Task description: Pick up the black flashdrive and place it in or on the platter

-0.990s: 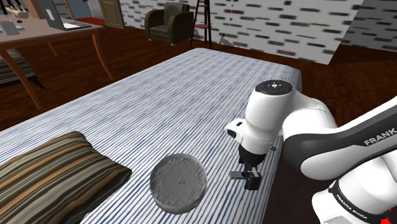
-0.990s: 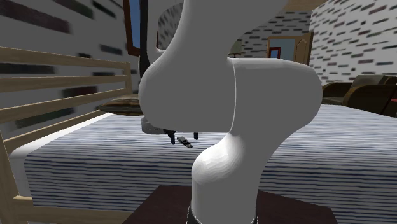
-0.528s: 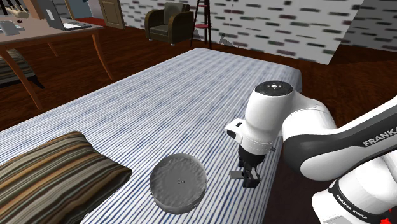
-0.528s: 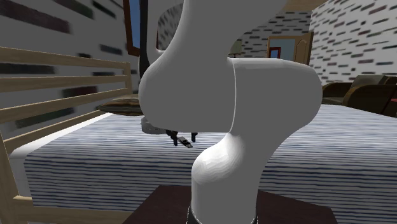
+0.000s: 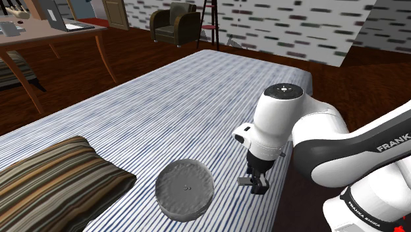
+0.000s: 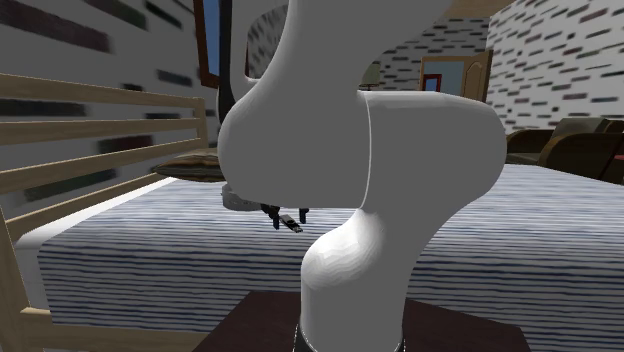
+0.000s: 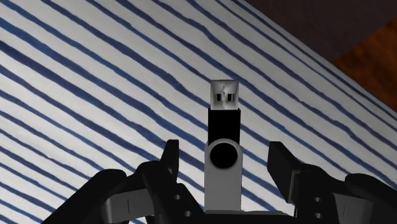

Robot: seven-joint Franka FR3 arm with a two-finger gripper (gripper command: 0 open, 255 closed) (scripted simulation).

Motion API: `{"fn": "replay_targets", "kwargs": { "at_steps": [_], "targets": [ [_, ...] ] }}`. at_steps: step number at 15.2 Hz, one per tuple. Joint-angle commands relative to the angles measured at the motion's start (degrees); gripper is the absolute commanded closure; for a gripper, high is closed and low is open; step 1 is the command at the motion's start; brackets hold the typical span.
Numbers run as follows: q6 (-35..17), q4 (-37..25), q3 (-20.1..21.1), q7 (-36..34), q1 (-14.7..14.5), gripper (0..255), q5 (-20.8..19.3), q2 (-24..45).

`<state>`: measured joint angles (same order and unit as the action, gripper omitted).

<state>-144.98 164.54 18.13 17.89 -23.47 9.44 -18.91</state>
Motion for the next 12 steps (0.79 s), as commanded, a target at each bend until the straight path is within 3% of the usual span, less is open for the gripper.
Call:
{"fn": "replay_targets", "kwargs": {
  "at_steps": [1, 12],
  "targets": [
    [-0.1, 0.2, -0.1, 0.0, 0.1, 255, 0.0, 0.2],
    [12.3, -2.8, -1.8, 0.9, -0.7, 255, 0.5, -9.3]
  ]
}}
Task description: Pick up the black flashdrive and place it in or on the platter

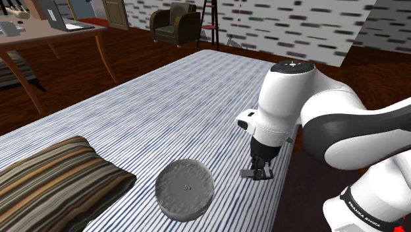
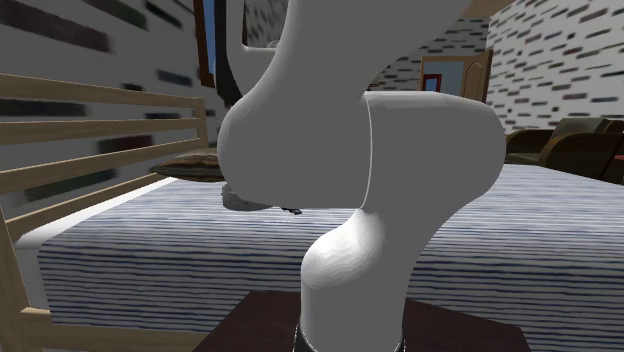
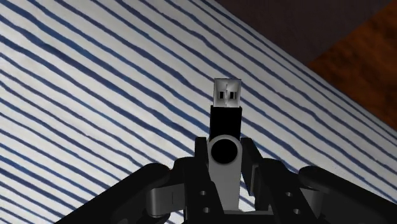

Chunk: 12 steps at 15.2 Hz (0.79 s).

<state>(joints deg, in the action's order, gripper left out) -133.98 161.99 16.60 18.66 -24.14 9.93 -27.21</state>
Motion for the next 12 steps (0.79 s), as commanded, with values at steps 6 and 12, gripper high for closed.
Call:
{"fn": "replay_targets", "kwargs": {
  "at_steps": [6, 12],
  "targets": [
    [7.5, -2.7, -1.1, 0.3, -0.2, 255, -0.3, -4.8],
    [13.2, -5.5, -1.9, 0.4, -0.2, 255, -0.7, -7.7]
  ]
}}
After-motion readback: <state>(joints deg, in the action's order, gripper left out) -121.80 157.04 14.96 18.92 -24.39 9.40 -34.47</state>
